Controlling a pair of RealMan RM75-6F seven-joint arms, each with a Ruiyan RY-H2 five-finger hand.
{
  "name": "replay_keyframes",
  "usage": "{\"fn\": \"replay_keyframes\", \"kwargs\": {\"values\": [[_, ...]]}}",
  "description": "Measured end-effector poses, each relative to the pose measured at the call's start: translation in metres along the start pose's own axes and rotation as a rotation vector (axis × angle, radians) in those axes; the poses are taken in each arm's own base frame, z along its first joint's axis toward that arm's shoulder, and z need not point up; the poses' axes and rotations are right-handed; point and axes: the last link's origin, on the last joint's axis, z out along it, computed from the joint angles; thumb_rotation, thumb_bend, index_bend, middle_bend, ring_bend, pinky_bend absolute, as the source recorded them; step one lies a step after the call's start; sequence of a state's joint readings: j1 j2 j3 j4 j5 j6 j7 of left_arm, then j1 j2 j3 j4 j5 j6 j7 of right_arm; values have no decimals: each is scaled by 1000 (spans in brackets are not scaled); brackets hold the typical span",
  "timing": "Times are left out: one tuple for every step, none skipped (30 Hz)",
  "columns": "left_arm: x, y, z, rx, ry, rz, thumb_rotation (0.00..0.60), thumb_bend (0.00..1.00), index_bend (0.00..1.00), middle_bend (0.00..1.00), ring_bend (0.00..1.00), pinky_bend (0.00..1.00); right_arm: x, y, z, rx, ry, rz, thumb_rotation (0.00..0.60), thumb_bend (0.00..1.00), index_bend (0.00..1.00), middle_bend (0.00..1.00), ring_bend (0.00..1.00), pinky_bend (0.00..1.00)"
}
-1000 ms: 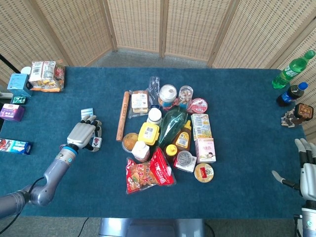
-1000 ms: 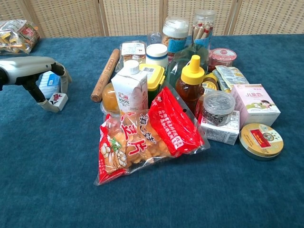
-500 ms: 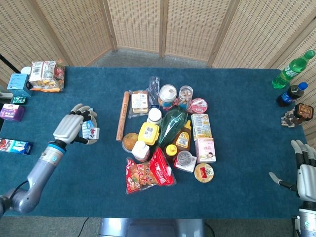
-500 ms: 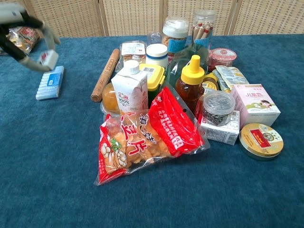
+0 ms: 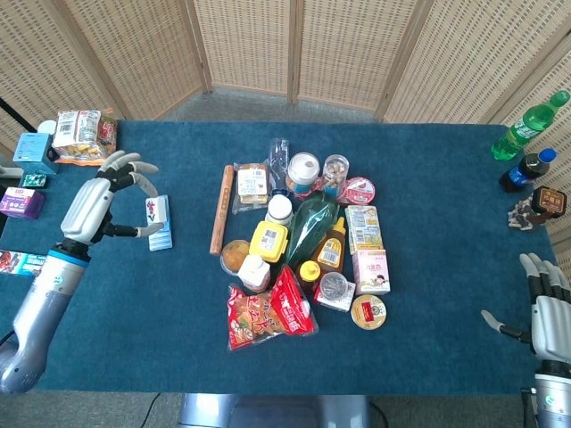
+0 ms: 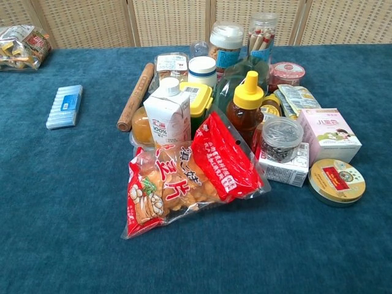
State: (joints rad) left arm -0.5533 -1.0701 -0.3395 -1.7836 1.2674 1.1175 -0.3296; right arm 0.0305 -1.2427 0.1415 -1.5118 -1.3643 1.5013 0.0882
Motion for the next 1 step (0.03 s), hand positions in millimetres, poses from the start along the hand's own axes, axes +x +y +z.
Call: {"fn": "replay_keyframes", "kwargs": {"values": [[2, 1, 0, -4, 3, -2, 600, 173, 757, 308, 155, 0, 0, 0, 0, 0, -1, 0, 519, 0, 0, 0, 0, 0]]}}
